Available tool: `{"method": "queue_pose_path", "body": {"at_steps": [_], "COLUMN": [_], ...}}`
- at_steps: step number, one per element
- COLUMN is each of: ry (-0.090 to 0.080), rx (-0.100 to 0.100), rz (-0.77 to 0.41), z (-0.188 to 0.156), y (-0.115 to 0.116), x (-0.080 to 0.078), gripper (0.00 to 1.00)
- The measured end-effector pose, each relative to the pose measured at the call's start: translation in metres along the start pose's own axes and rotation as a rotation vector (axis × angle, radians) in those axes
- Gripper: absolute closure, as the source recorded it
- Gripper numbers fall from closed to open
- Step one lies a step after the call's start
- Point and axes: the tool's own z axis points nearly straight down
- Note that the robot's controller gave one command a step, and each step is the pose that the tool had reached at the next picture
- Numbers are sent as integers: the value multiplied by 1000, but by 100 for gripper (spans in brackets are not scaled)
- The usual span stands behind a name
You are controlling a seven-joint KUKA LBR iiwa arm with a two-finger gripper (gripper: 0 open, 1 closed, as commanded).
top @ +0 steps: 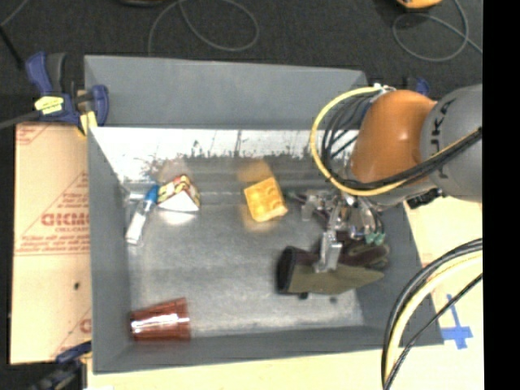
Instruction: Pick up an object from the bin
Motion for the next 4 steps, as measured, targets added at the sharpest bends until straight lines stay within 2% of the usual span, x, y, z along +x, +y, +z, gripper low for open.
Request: {"method": "queue_pose_path", "body": {"at_steps": [1,2,3,4], "ry": [-8,-13,-9,-16], "rx": [1,2,1,5], "rz": [-2,-159,-160,-240], "z": [-5,33,61,62], "y": [0,-12,-20,-11], "x": [-2,1,18,13], "gripper": [0,0,0,0]}}
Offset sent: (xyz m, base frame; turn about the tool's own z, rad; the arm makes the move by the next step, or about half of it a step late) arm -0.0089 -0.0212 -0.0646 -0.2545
